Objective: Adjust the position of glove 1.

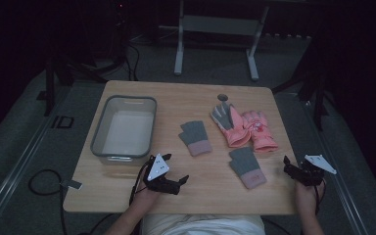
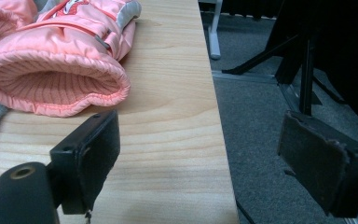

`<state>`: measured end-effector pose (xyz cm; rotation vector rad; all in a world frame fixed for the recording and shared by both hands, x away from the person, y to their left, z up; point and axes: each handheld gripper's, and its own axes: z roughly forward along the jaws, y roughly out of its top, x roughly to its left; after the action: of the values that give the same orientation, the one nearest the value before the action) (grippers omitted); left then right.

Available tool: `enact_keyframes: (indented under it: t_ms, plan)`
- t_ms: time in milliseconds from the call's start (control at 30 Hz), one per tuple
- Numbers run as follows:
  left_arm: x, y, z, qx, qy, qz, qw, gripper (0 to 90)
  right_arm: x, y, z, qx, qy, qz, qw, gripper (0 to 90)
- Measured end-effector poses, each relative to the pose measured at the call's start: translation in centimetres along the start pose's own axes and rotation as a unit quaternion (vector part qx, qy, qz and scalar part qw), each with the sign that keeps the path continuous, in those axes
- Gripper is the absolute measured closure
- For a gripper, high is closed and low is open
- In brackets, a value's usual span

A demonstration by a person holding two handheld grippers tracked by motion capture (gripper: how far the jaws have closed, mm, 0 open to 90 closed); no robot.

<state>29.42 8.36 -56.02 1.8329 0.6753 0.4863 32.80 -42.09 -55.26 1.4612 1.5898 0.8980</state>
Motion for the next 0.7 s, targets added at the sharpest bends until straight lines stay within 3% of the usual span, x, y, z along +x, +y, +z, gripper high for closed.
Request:
enact_keyframes:
  t_ms: [233, 467, 700]
  plan:
    - [0.0, 0.0, 0.0, 0.000, 0.001, 0.000, 1.0000, 1.2, -0.3, 0.1, 0.2, 0.017, 0.004, 0.019, 0.9997, 13.2]
    - [-0.1, 0.0, 0.0, 0.000, 0.001, 0.002, 1.0000, 1.2, -0.1, 0.4, -0.1, 0.026, 0.001, 0.002, 0.9997, 12.8]
    - [-0.1, 0.0, 0.0, -0.001, -0.001, 0.001, 1.0000, 1.2, -0.5, 2.9, -1.7, 0.027, 0.006, 0.020, 0.9994, 12.7]
